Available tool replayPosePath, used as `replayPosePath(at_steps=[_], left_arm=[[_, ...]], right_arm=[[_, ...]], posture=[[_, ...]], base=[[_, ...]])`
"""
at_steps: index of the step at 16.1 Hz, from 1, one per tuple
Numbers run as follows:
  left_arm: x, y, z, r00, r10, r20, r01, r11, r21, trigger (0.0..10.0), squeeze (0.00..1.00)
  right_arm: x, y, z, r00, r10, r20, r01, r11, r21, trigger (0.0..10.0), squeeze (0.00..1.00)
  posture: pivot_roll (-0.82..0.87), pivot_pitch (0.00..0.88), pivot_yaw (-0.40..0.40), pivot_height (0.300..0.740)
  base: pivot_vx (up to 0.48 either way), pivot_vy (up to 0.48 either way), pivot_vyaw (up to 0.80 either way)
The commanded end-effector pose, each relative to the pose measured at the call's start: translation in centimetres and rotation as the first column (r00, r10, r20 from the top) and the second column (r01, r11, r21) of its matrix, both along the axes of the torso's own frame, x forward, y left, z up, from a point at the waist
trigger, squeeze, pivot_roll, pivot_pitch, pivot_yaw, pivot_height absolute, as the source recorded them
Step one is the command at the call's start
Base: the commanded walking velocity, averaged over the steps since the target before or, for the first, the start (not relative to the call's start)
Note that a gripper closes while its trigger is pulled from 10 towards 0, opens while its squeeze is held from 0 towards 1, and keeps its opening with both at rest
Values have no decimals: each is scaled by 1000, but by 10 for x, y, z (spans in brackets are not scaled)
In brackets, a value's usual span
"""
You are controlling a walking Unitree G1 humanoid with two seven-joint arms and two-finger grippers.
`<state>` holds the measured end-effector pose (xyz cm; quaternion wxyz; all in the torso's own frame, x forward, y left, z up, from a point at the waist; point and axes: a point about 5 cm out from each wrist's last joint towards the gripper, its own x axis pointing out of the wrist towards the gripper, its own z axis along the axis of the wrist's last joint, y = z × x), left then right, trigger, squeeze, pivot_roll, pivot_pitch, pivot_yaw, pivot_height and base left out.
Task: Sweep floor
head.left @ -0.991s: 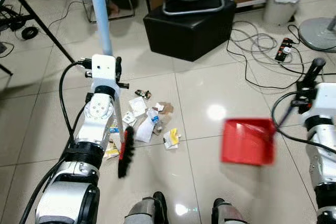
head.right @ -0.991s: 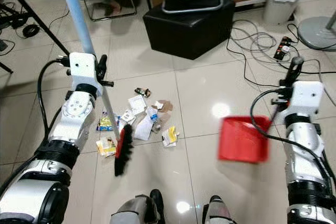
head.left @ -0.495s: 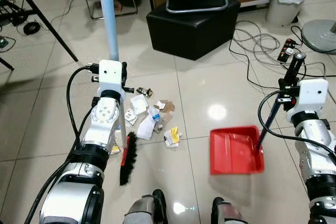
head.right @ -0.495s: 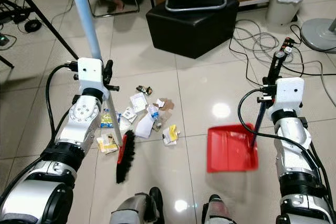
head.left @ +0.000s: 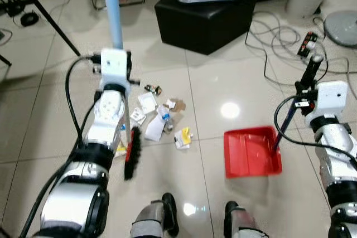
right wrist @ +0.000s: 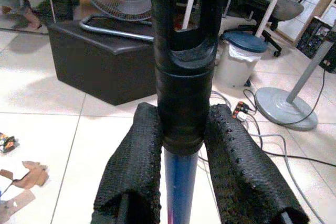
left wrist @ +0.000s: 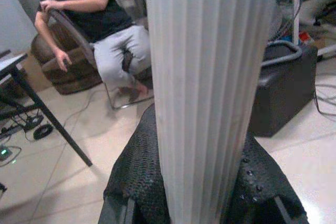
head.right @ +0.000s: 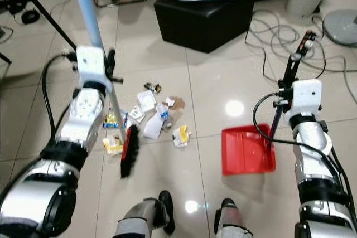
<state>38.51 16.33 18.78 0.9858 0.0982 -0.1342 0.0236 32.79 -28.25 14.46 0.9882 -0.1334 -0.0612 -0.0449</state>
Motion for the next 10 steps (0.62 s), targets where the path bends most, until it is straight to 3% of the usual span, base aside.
replayPosePath(at_steps=[1, 4, 8, 10], left_arm=[[2, 8, 17, 997, 26, 67, -27, 1000, 15, 10000, 0], [6, 2, 23, 997, 15, 77, -16, 1000, 8, 10000, 0], [7, -10, 20, 998, -15, 66, 15, 1000, -7, 10000, 0], [3, -30, 13, 995, -82, 49, 83, 996, -22, 10000, 0]], right_arm=[[3, -1, 11, 999, 20, 40, -19, 999, -37, 10000, 0], [10, 5, 20, 996, 38, 77, -34, 998, -45, 10000, 0], [17, 24, 20, 990, 105, 93, -102, 994, -36, 10000, 0], [21, 42, 15, 984, 139, 108, -140, 990, 2, 10000, 0]], posture=[[2, 308, 152, 740], [9, 318, 162, 740], [13, 335, 172, 740], [29, 351, 188, 740]], base=[[0, 0, 0], [0, 0, 0], [0, 0, 0], [0, 0, 0]])
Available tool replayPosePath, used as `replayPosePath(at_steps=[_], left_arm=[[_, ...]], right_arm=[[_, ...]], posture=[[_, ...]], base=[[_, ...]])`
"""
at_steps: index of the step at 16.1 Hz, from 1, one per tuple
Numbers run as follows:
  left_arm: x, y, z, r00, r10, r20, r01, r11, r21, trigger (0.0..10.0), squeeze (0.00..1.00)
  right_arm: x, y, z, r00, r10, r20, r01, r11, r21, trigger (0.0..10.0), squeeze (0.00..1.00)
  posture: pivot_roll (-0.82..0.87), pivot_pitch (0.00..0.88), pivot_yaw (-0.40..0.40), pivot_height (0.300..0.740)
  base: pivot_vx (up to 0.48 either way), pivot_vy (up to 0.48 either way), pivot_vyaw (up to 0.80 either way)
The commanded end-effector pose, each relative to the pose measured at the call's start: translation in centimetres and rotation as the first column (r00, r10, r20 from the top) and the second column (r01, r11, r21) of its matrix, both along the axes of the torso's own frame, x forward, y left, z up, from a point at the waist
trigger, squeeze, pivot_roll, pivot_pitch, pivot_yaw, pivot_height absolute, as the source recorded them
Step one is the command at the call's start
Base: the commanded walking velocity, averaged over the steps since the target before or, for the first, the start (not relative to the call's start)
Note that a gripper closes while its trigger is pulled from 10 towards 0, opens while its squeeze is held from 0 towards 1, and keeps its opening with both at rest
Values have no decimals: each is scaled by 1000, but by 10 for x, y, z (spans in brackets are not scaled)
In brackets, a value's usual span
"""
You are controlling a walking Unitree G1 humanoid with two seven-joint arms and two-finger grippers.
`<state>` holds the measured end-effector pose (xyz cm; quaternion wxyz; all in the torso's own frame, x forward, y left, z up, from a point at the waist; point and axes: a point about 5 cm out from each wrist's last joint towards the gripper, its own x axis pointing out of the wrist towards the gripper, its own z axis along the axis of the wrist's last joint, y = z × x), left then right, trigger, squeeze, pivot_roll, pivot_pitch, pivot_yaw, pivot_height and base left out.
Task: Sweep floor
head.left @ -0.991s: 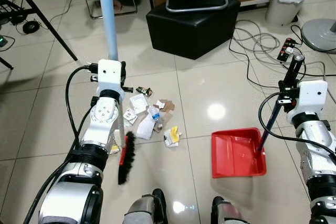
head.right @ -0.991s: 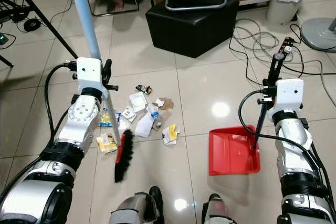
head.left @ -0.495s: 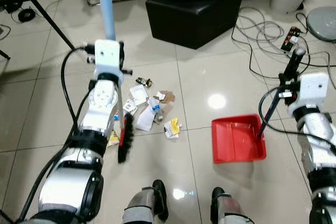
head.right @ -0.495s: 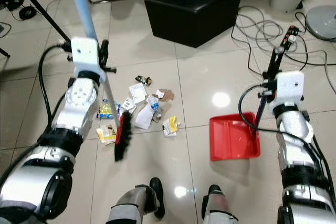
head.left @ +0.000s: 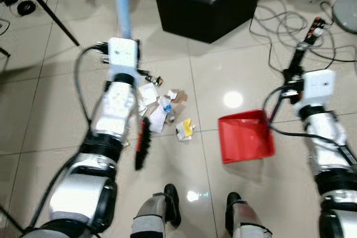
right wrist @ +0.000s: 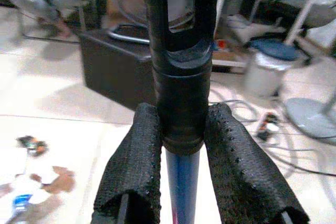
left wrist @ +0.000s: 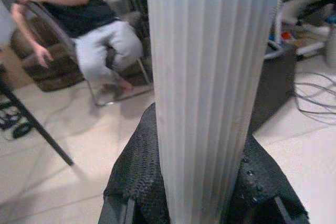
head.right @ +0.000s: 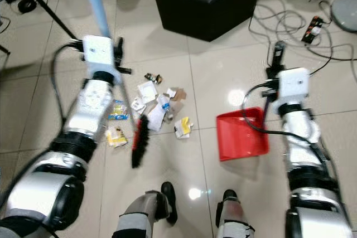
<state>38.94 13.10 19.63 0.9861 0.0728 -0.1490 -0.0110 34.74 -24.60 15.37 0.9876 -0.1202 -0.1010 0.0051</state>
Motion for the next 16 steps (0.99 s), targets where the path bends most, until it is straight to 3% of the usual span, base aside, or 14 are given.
replayPosePath(at_steps=[1, 5, 6, 8, 9, 11, 13, 16], left_arm=[[-3, -9, -1, 999, -38, 14, 38, 999, 9, 10000, 0], [-13, -49, -15, 990, -140, -23, 140, 990, -14, 10000, 0], [-21, -82, -13, 973, -228, -21, 227, 972, -57, 10000, 0], [-32, -114, -10, 950, -311, -13, 309, 946, -99, 10000, 0], [-36, -120, -9, 943, -331, -10, 328, 938, -110, 10000, 0], [-59, -157, -6, 895, -446, 10, 442, 884, -149, 10000, 0], [-74, -172, -2, 864, -503, 26, 500, 850, -165, 10000, 0], [-83, -172, 4, 839, -543, 46, 542, 824, -164, 10000, 0]], right_arm=[[2, 14, 3, 998, 42, 43, -43, 999, 16, 10000, 0], [-1, 40, -13, 996, 77, 33, -79, 994, 75, 10000, 0], [-5, 47, -24, 996, 88, 16, -90, 991, 102, 10000, 0], [-10, 53, -30, 995, 97, 9, -97, 989, 114, 10000, 0], [-11, 54, -32, 995, 97, 9, -97, 988, 117, 10000, 0], [-17, 57, -39, 996, 90, 0, -89, 986, 142, 10000, 0], [-20, 60, -43, 996, 86, -6, -84, 985, 153, 10000, 0], [-20, 62, -44, 997, 81, -11, -78, 983, 165, 10000, 0]], posture=[[32, 355, 194, 740], [44, 368, 216, 740], [52, 373, 231, 740], [53, 377, 244, 740], [55, 378, 250, 740], [62, 375, 259, 740], [64, 375, 265, 740], [81, 366, 274, 740]], base=[[0, 0, 0], [0, 0, 0], [0, 0, 0], [0, 0, 0], [0, 0, 0], [0, 0, 0], [0, 0, 0], [0, 0, 0]])
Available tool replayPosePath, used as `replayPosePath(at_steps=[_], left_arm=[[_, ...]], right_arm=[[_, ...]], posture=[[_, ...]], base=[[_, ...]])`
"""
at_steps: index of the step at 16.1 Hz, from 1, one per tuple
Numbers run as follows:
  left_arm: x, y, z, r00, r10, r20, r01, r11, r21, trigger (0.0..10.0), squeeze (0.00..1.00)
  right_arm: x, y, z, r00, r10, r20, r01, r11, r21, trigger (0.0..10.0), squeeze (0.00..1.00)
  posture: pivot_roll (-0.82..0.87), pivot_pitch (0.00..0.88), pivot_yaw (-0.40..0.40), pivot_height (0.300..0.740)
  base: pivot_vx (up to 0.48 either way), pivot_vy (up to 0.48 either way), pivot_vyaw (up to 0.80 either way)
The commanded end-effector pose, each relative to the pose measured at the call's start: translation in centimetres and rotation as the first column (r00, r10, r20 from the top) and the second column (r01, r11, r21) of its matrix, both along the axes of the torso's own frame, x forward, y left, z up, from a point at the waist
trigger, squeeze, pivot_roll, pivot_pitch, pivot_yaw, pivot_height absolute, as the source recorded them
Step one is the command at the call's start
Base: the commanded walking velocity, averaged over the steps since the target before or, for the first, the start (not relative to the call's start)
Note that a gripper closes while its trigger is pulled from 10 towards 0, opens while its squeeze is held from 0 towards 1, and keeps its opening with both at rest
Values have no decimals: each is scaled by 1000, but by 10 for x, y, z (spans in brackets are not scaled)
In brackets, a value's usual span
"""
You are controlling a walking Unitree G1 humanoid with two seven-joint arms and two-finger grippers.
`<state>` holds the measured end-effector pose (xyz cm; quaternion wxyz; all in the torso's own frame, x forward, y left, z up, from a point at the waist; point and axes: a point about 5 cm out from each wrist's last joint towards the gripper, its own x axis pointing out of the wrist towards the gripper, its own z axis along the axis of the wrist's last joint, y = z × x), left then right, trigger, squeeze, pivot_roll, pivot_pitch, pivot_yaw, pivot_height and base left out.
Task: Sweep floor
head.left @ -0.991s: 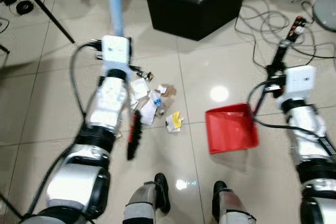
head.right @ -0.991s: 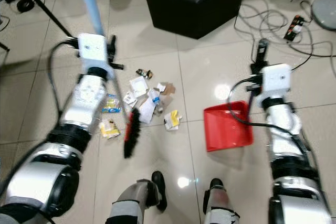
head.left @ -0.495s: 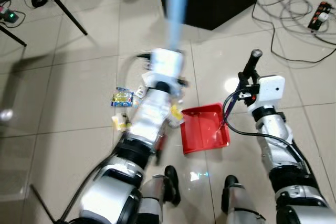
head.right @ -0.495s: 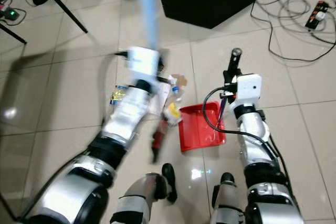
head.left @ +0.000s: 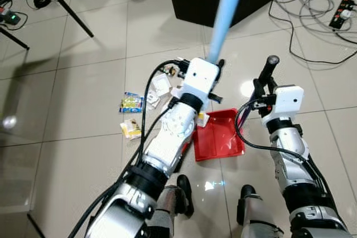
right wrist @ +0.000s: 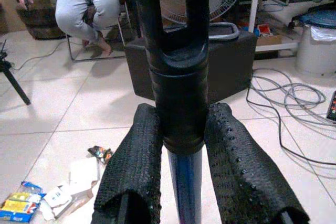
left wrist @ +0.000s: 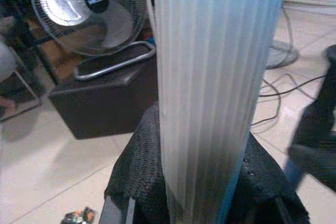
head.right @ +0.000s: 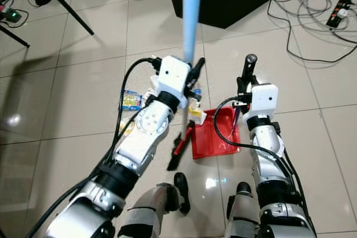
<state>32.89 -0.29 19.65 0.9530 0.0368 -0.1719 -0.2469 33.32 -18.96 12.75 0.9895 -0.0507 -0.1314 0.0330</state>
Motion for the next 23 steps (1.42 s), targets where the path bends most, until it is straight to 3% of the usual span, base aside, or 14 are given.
replayPosePath(at_steps=[1, 4, 5, 7, 8, 11, 12, 14, 15, 17, 18, 21, 22, 23], left_arm=[[-23, -36, 8, 993, -109, -47, 100, 982, -162, 10000, 0], [-20, -22, 27, 990, -144, 2, 144, 983, -115, 10000, 0], [-17, -8, 48, 980, -185, 72, 188, 981, -39, 10000, 0], [-15, 1, 62, 970, -214, 112, 215, 977, 4, 10000, 0], [-11, 14, 77, 968, -204, 147, 205, 979, 13, 10000, 0], [3, 48, 125, 964, -54, 262, 71, 996, -56, 10000, 0], [7, 66, 152, 945, 55, 322, -14, 992, -128, 10000, 0], [8, 79, 170, 923, 139, 360, -70, 978, -198, 10000, 0], [8, 88, 183, 889, 204, 410, -116, 966, -230, 10000, 0], [11, 86, 180, 882, 207, 425, -134, 972, -194, 10000, 0], [17, 72, 161, 917, 147, 370, -107, 986, -125, 10000, 0], [22, 47, 123, 963, 59, 262, -50, 998, -42, 10000, 0], [8, 22, 97, 964, -53, 260, 41, 998, 52, 10000, 0], [-5, 6, 82, 954, -132, 269, 107, 989, 105, 10000, 0]], right_arm=[[-6, 7, -18, 997, 10, -71, -8, 999, 34, 10000, 0], [-3, 11, -18, 997, 10, -73, -7, 999, 47, 10000, 0], [-3, 12, -18, 997, 11, -75, -7, 999, 51, 10000, 0], [-3, 14, -19, 997, 11, -77, -7, 998, 55, 10000, 0], [-3, 15, -19, 997, 11, -77, -6, 998, 60, 10000, 0], [-4, 17, -22, 996, 11, -83, -5, 998, 69, 10000, 0], [-5, 18, -23, 996, 13, -87, -6, 997, 72, 10000, 0], [-6, 18, -24, 996, 14, -90, -7, 997, 75, 10000, 0], [-6, 20, -25, 996, 17, -93, -10, 997, 76, 10000, 0], [-6, 21, -26, 995, 19, -95, -11, 997, 78, 10000, 0], [-6, 22, -26, 995, 20, -94, -12, 997, 81, 10000, 0], [-7, 22, -26, 995, 18, -94, -10, 996, 84, 10000, 0], [-9, 22, -28, 995, 13, -94, -5, 996, 87, 10000, 0], [-11, 22, -29, 996, 11, -94, -2, 996, 90, 10000, 0]], posture=[[85, 362, 275, 740], [92, 353, 276, 740], [101, 349, 277, 740], [104, 347, 281, 740], [105, 346, 282, 740], [103, 343, 281, 740], [101, 342, 279, 740], [102, 343, 279, 740], [105, 345, 279, 740], [105, 346, 279, 740], [98, 352, 283, 740], [98, 353, 285, 740], [91, 359, 288, 740], [94, 358, 288, 740]], base=[[0, 0, 0], [0, 0, 0], [0, 0, 0], [0, 0, 0], [0, 0, 0], [0, 0, 0], [0, 0, 0], [0, 0, 0], [0, 0, 0], [0, 0, 0], [0, 0, 0], [0, 0, 0], [0, 0, 0], [0, 0, 0]])
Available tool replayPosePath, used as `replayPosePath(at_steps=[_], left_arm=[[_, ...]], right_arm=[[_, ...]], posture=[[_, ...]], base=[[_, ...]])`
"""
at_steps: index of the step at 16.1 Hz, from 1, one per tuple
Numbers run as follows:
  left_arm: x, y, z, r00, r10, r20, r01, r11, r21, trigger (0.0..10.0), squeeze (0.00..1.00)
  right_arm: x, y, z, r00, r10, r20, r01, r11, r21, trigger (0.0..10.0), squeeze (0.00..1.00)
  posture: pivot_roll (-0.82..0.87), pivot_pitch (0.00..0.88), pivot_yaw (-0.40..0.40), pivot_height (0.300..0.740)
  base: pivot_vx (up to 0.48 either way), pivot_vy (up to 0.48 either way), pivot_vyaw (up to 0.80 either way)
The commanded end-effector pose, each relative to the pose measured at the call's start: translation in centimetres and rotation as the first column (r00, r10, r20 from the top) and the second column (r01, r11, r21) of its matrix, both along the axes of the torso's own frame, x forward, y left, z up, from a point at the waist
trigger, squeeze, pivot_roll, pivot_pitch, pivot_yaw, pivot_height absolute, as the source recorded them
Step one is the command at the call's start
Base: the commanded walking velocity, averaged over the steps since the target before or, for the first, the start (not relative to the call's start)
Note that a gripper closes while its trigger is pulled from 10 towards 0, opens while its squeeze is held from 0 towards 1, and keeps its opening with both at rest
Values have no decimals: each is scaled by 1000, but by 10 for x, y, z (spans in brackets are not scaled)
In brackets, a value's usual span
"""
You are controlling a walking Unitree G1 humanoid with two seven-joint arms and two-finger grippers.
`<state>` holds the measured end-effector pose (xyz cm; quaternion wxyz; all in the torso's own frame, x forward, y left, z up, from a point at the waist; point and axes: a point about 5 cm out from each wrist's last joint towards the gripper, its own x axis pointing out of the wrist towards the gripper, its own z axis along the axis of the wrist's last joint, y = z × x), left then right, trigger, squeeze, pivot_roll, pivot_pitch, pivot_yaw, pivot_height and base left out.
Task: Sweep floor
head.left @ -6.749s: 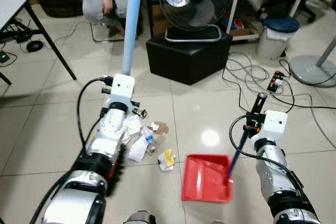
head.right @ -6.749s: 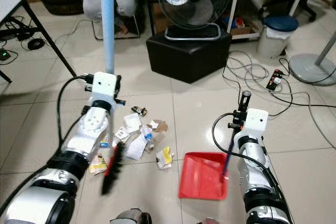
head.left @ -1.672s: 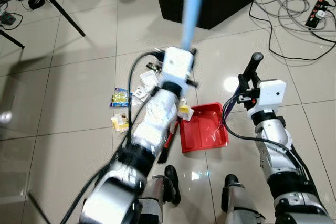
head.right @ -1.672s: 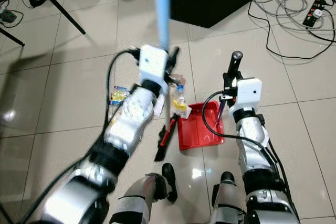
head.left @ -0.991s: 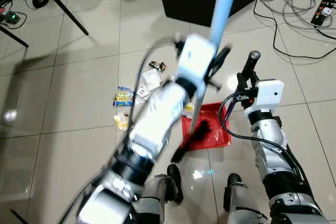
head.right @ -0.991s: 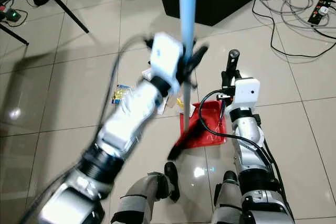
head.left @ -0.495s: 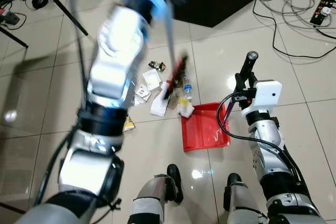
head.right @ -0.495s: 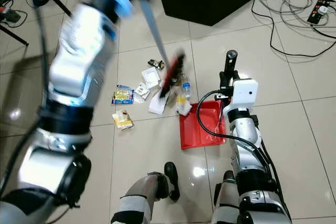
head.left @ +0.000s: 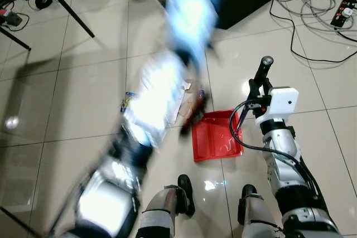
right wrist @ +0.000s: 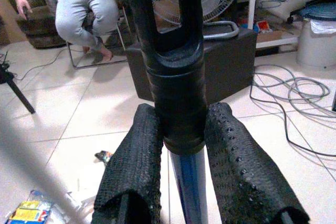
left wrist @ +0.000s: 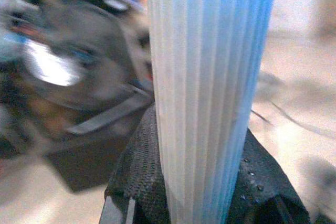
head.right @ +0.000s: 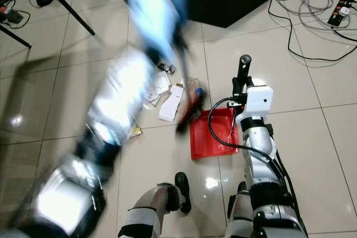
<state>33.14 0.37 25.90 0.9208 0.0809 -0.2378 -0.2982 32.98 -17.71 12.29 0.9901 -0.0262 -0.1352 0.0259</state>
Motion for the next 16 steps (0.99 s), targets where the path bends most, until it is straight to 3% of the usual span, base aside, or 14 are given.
replayPosePath(at_steps=[1, 3, 4, 6, 7, 11, 12, 16], left_arm=[[-14, -6, 13, 991, -47, 128, 43, 998, 35, 10000, 0], [-45, -31, -4, 979, -173, 111, 166, 984, 66, 10000, 0], [-50, -35, -5, 975, -199, 97, 195, 979, 54, 10000, 0], [-61, -41, 2, 965, -261, 21, 261, 963, -65, 10000, 0], [-62, -40, 4, 964, -264, 18, 264, 961, -79, 10000, 0], [-52, -21, 55, 954, -299, -14, 281, 911, -302, 10000, 0], [-51, -18, 60, 954, -300, -15, 280, 905, -320, 10000, 0], [-30, 24, 120, 983, -141, 115, 176, 904, -389, 10000, 0]], right_arm=[[-9, 10, -24, 995, 19, -99, -15, 999, 41, 10000, 0], [-11, 12, -27, 994, 20, -103, -15, 999, 48, 10000, 0], [-12, 12, -27, 994, 20, -104, -15, 999, 49, 10000, 0], [-11, 13, -27, 994, 21, -106, -16, 998, 55, 10000, 0], [-11, 14, -27, 994, 22, -106, -17, 998, 55, 10000, 0], [-9, 21, -28, 993, 34, -115, -27, 997, 68, 10000, 0], [-9, 21, -29, 993, 35, -116, -27, 997, 70, 10000, 0], [-11, 26, -33, 991, 42, -128, -32, 996, 81, 10000, 0]], posture=[[93, 360, 289, 740], [92, 364, 291, 740], [93, 363, 291, 740], [98, 354, 291, 740], [99, 353, 291, 740], [115, 339, 294, 740], [115, 339, 294, 740], [119, 336, 292, 740]], base=[[0, 0, 0], [0, 0, 0], [0, 0, 0], [0, 0, 0], [0, 0, 0], [0, 0, 0], [0, 0, 0], [0, 0, 0]])
